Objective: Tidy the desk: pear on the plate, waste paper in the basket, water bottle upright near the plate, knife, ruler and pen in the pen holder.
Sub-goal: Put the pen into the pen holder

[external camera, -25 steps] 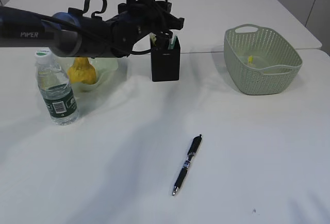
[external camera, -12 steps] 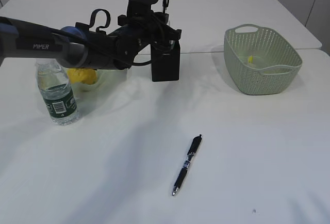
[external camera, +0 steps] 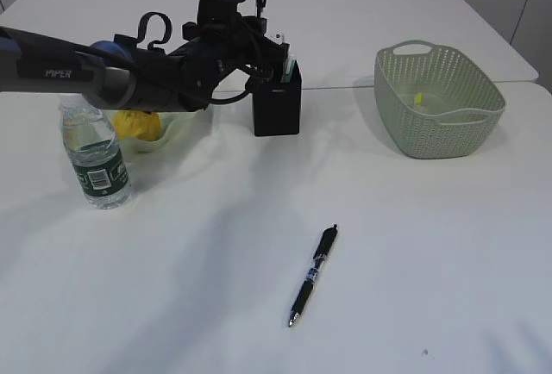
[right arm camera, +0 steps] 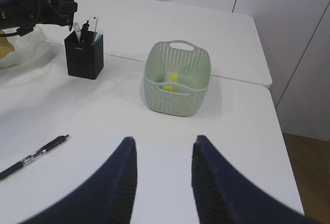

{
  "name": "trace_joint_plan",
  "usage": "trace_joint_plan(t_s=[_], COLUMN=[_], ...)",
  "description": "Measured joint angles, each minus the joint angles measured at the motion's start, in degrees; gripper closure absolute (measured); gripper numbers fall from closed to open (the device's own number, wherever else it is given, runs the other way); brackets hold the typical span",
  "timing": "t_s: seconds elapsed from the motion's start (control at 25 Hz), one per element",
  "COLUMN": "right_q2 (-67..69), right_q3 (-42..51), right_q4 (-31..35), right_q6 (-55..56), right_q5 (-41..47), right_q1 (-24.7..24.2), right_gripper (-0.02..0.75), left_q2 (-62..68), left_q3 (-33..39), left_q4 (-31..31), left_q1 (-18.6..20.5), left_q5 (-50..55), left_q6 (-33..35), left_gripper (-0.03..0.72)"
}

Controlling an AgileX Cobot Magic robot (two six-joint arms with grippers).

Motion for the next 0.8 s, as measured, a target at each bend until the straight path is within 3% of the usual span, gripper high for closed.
trace_joint_plan(t_s=[0.8], right_q2=[0.0], right_q3=[0.0], right_q4=[0.0], right_q6=[0.0], right_q5=[0.0], right_q1=[0.0], right_gripper=[0.438], left_q2=[0.0], left_q3=[0.0], left_q4=[-0.05], left_q1=[-0.23], left_q5=[-0.31], left_q6=[-3.35], left_gripper=[0.586])
